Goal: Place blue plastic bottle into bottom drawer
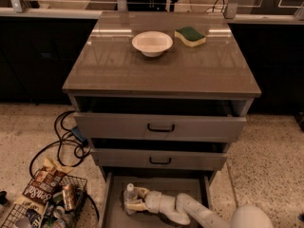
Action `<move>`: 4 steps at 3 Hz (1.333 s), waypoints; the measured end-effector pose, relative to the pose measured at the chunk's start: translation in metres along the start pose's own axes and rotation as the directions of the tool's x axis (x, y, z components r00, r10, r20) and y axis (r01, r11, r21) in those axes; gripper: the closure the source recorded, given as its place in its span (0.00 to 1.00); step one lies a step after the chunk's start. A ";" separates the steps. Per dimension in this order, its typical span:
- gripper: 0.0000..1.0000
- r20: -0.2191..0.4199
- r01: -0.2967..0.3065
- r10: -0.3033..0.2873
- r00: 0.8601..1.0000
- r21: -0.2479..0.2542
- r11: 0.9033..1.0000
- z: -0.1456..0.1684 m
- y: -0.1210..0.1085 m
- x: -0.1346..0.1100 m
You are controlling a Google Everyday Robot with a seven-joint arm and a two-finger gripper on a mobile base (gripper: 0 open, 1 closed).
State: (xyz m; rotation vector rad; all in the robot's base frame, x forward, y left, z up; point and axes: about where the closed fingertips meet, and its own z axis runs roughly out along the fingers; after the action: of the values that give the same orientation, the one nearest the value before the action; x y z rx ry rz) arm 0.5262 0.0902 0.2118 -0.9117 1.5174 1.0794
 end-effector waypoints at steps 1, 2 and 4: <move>1.00 -0.011 0.018 -0.018 1.000 0.028 0.999 0.005 -0.001 0.010; 0.85 -0.012 0.019 -0.019 1.000 0.028 0.999 0.007 0.000 0.010; 0.38 -0.009 0.018 -0.017 1.000 0.022 1.000 0.010 0.003 0.010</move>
Offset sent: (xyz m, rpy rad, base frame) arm 0.0001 0.0043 -0.0100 -0.0211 -0.0143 -0.0237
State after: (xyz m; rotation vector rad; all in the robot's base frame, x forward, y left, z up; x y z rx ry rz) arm 0.5247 0.1002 0.2021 -0.9140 1.5233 1.0453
